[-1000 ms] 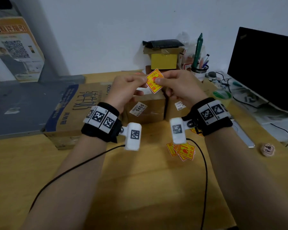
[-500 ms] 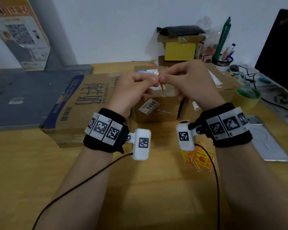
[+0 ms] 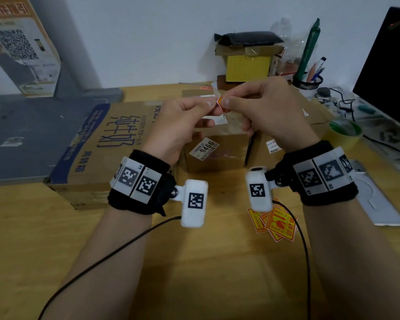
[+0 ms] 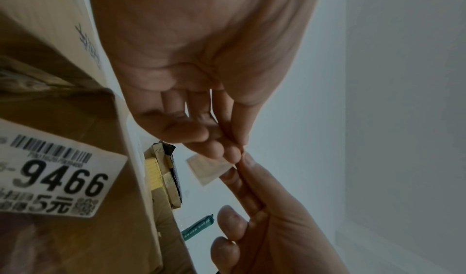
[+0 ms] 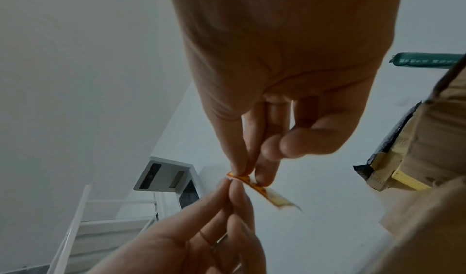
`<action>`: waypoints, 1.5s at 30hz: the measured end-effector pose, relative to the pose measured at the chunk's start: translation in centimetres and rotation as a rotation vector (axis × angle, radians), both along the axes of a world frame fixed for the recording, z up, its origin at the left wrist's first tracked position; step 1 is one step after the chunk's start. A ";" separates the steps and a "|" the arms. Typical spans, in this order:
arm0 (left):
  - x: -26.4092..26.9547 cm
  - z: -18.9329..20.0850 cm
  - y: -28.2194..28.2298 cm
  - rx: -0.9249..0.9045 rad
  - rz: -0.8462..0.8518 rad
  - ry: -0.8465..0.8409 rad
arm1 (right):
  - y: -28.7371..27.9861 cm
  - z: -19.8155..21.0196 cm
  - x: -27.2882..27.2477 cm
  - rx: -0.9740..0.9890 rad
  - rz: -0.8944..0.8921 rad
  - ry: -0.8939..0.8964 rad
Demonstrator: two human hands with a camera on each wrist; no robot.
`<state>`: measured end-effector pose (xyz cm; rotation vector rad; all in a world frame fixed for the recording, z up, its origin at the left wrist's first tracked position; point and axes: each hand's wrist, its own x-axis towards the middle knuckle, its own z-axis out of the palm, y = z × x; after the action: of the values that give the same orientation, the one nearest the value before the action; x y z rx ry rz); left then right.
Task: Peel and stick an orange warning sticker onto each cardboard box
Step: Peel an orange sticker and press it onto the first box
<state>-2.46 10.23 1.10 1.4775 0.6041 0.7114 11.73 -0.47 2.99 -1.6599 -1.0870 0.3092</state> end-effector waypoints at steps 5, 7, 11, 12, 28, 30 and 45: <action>0.0 0.1 -0.1 -0.018 -0.007 -0.006 | -0.1 0.0 0.1 0.007 -0.004 0.004; 0.0 0.1 -0.2 -0.020 -0.007 0.002 | -0.1 0.0 0.2 0.011 0.002 0.007; 0.0 0.1 -0.3 -0.029 0.002 0.008 | -0.1 0.0 0.2 0.010 0.005 0.004; 0.0 0.1 -0.3 -0.033 0.003 0.005 | -0.1 -0.1 0.2 0.009 0.006 0.003; 0.4 -0.2 -0.1 -0.012 0.010 -0.005 | 0.0 0.0 0.0 0.037 0.043 0.023; 0.4 -0.2 -0.1 -0.003 0.009 -0.007 | 0.0 0.0 -0.2 0.044 0.059 0.020; 0.5 -0.4 0.1 0.035 0.119 0.044 | -0.1 -0.2 0.6 0.043 0.002 0.085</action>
<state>-1.99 10.38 0.72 1.5024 0.7204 0.7868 12.35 -0.53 2.78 -1.5935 -1.0248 0.3520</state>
